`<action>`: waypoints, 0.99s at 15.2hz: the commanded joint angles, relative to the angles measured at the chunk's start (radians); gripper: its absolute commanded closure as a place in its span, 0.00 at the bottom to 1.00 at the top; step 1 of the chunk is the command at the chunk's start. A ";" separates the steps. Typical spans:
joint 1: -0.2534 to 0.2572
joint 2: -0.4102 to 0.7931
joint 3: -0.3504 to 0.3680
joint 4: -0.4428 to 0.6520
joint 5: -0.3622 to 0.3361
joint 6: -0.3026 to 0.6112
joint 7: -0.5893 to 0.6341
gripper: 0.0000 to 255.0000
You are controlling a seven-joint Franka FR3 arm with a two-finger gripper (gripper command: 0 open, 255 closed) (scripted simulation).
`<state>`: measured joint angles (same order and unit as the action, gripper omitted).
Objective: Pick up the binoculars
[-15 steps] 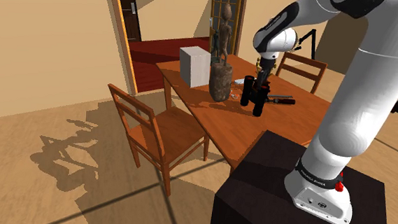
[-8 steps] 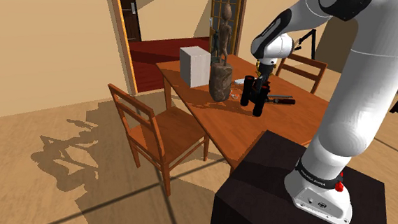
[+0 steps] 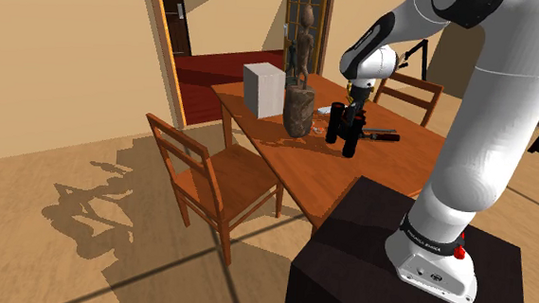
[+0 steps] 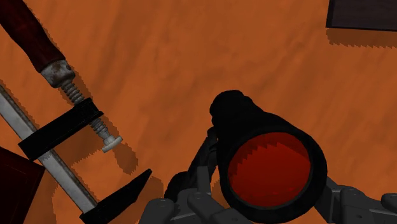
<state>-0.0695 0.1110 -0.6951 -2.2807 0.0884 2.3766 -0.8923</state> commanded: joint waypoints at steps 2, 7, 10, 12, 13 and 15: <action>0.003 -0.010 -0.001 0.004 -0.010 -0.012 0.008 1.00; 0.011 -0.065 -0.008 0.026 -0.062 -0.076 0.045 1.00; 0.014 -0.095 -0.009 0.043 -0.089 -0.115 0.064 1.00; 0.015 -0.114 -0.008 0.055 -0.104 -0.142 0.075 1.00; 0.016 -0.123 -0.008 0.061 -0.111 -0.155 0.080 1.00; 0.016 -0.141 -0.006 0.075 -0.125 -0.182 0.090 1.00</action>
<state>-0.0529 -0.0196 -0.7015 -2.2114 -0.0287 2.2063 -0.8067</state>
